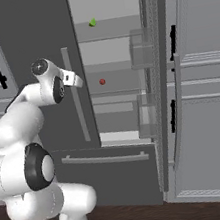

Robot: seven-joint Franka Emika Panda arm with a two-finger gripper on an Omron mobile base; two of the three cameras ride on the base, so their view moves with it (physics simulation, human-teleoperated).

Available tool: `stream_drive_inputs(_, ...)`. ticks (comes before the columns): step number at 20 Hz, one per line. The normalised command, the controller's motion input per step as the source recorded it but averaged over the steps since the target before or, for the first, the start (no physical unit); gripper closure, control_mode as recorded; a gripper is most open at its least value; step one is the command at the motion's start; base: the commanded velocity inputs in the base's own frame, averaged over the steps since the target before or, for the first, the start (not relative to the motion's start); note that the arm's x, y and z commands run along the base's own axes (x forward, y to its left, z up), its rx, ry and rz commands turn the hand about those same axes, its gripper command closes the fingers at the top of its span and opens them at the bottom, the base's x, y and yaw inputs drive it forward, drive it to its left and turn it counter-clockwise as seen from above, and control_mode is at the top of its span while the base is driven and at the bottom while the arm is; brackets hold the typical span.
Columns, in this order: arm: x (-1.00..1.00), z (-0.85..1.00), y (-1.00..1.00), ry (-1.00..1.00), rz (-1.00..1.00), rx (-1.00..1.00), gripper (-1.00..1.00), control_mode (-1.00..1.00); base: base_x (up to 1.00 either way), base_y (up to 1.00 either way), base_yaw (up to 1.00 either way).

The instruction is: Take the strawberry from the fridge and place it on top of the pancake, located on the dining counter.

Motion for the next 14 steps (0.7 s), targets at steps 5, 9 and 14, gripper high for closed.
stream_drive_inputs(5, 0.19, -0.01, 0.02, 0.0, 0.0, 0.0, -1.0, -1.0, 0.0, 0.0, 0.0)
stream_drive_inputs(9, 0.54, 0.0, 0.04, 0.0, 0.0, -0.02, -1.0, -1.0, 0.0, 0.0, 0.0)
stream_drive_inputs(14, 0.57, 0.0, 0.0, 0.0, 0.0, -0.05, -1.0, -1.0, 0.0, 0.0, 0.0)
